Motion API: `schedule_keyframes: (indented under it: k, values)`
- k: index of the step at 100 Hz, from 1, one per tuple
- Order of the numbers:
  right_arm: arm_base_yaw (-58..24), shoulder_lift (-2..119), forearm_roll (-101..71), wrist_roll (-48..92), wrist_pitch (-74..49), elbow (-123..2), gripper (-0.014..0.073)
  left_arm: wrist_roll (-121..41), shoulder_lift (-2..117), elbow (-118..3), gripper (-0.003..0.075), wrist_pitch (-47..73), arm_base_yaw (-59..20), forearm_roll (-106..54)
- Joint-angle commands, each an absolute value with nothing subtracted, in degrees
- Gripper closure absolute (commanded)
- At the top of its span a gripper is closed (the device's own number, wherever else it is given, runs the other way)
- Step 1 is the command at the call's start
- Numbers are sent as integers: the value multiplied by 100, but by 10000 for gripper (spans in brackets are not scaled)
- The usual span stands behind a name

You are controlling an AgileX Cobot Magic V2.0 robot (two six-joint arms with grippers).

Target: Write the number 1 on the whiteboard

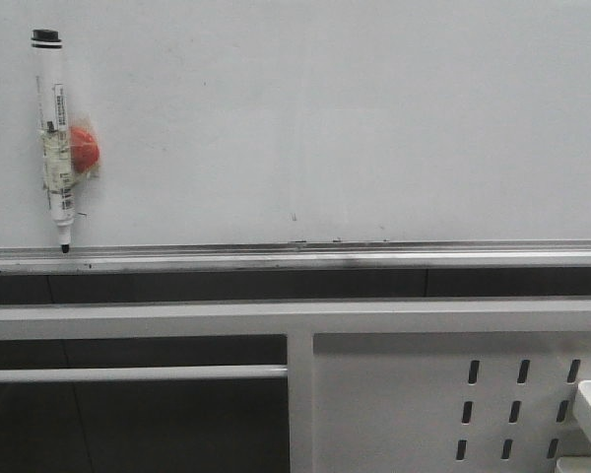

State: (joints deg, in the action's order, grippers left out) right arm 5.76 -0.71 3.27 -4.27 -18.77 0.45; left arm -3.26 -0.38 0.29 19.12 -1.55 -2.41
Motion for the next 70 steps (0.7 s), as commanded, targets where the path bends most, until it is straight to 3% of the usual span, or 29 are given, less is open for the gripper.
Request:
schedule_keyframes:
  k: [1,59,70]
  values:
    - [615,-164,346,-410,-1745,116,663,-316,-155,224,740,1611,-143,-298]
    - [615,-164,346,-410,-1685,116,663,-316,-155,224,740,1597,-143,-287]
    - [615,-164,346,-410,-1553,116,663,-316,-155,224,740,1081,-143,-663]
